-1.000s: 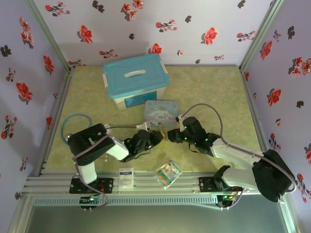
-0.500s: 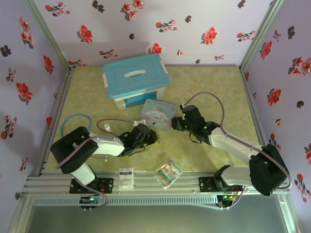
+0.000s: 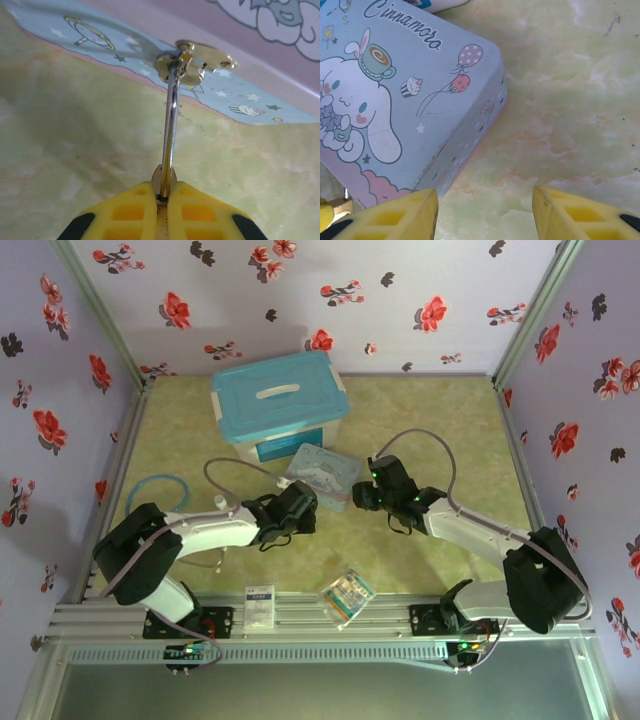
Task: Unlock the padlock with the key
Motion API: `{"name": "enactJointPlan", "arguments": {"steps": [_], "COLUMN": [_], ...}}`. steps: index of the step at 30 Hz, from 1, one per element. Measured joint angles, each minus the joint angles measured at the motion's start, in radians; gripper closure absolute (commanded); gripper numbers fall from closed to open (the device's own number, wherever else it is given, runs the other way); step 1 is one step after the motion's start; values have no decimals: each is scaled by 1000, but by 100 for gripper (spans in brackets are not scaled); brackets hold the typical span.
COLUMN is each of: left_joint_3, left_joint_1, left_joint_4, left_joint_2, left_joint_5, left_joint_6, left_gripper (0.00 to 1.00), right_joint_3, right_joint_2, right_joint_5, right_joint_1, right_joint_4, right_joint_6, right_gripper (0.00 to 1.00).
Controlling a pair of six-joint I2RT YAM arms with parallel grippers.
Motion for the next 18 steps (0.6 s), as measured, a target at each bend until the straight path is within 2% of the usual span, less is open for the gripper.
{"name": "enactJointPlan", "arguments": {"steps": [7,18], "left_joint_3": [81,199], "left_joint_1": [-24,-105], "left_joint_4": [-99,-256], "left_joint_2": [66,166], "left_joint_5": [-65,-191], "left_joint_6": [49,71], "left_gripper": [87,72], "right_joint_3": [-1,-33], "right_joint_2": [0,0], "right_joint_5": [0,-3], "right_joint_1": [0,0], "right_joint_4": [2,21], "right_joint_6": [15,50], "right_gripper": [49,49]}}
